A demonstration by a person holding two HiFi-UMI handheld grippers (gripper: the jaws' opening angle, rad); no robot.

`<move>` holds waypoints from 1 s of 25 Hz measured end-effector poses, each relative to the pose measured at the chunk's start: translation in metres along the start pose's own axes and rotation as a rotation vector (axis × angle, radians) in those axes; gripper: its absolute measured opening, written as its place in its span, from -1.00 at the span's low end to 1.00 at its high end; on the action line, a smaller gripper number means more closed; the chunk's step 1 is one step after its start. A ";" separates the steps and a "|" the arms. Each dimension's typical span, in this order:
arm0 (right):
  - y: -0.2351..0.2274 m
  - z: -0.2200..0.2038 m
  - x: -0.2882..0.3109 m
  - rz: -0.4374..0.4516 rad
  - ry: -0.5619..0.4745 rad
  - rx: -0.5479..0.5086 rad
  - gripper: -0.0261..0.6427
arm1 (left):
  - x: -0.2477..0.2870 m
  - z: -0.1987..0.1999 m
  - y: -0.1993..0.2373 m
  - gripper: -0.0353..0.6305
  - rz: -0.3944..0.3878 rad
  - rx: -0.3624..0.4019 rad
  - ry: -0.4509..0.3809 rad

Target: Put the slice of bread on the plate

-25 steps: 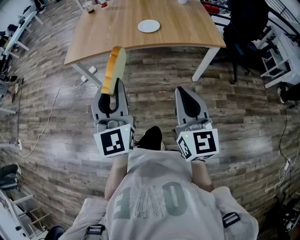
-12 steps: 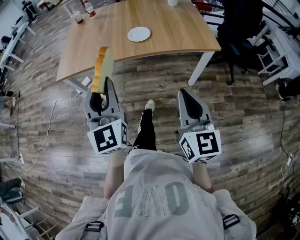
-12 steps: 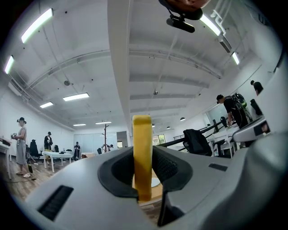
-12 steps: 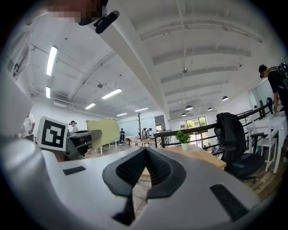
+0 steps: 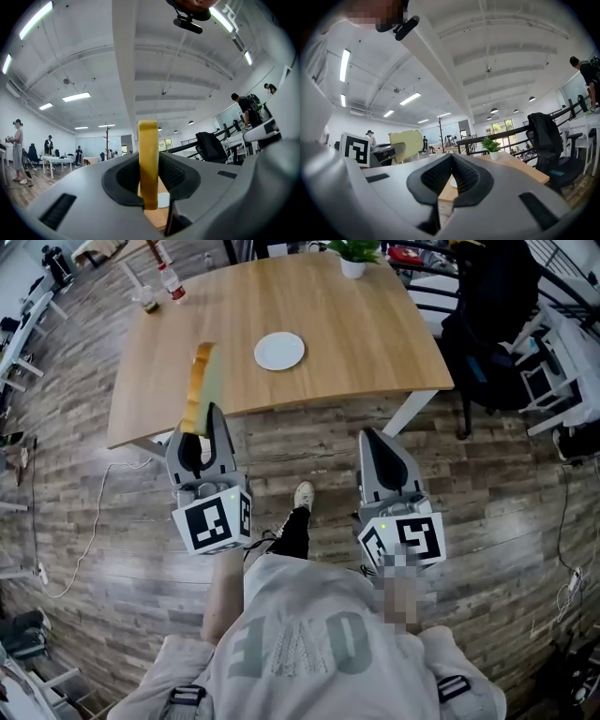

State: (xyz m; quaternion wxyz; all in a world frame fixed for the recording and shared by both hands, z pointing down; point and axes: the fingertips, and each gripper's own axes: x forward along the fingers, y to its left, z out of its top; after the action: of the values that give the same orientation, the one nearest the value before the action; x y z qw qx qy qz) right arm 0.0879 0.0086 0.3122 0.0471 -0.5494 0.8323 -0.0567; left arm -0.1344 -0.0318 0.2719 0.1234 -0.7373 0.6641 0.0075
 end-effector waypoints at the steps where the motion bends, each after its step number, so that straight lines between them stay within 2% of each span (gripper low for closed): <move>1: -0.001 0.000 0.009 -0.001 0.005 0.002 -0.87 | 0.010 -0.005 0.002 -0.61 -0.004 -0.012 0.008; 11: -0.029 0.010 0.099 -0.067 0.026 -0.038 -0.87 | 0.107 -0.024 0.006 -0.61 -0.067 -0.026 -0.013; 19: -0.039 0.011 0.183 -0.051 0.059 -0.089 -0.87 | 0.178 -0.043 0.025 -0.61 -0.069 -0.033 -0.022; 25: -0.045 0.011 0.217 -0.010 0.073 -0.097 -0.87 | 0.203 -0.049 0.030 -0.61 -0.044 -0.052 -0.008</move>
State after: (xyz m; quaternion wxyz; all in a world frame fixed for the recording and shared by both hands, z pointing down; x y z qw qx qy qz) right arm 0.0457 -0.2087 0.3049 -0.0102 -0.5529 0.8324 -0.0362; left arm -0.1472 -0.2420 0.2793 0.1070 -0.7546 0.6469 0.0250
